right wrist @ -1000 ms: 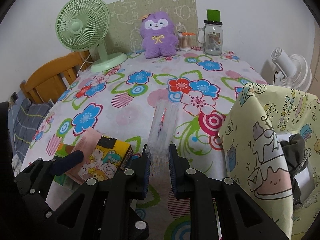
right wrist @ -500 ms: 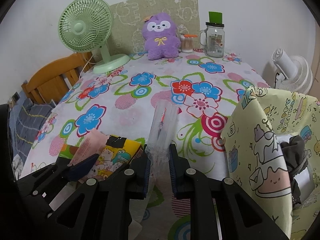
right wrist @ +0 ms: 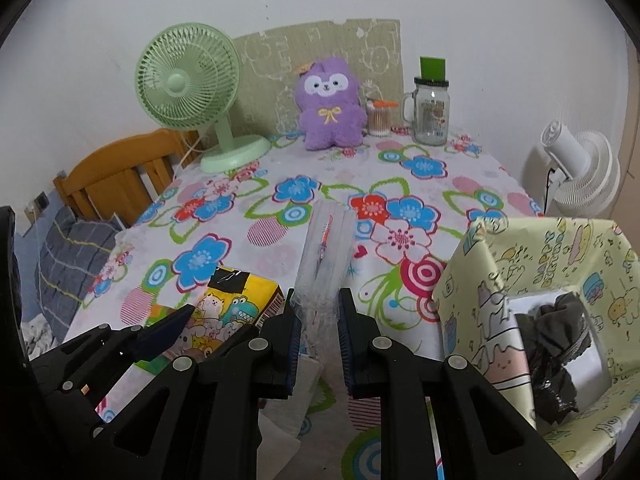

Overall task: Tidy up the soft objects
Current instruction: 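Lift the clear pouch with the right tool while the left tool grasps the yellow snack bag, then carry the pouch and snack bag with both tools over the paper box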

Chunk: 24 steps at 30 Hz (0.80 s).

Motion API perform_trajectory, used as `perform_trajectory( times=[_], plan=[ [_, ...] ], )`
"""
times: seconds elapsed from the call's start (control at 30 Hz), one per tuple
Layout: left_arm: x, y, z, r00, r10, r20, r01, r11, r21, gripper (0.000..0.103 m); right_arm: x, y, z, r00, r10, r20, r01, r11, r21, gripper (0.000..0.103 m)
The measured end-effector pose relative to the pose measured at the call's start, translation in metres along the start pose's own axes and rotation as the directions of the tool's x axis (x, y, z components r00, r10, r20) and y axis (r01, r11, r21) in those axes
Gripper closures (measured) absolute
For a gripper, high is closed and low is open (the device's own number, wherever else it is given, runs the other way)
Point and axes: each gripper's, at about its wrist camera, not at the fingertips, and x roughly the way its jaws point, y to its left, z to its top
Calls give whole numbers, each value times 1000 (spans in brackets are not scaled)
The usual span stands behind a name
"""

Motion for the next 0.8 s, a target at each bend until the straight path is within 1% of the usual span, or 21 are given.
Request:
perform_trajectory(
  times=[0.4, 0.8],
  plan=[
    [-33, -8, 5, 998, 6, 66, -6, 1000, -2, 60, -37, 2, 8, 997, 9, 75, -8, 1000, -19, 83],
    [-60, -24, 3, 993, 8, 114, -9, 1000, 9, 60, -68, -4, 7, 993, 14, 119, -11, 999, -30, 83]
  ],
)
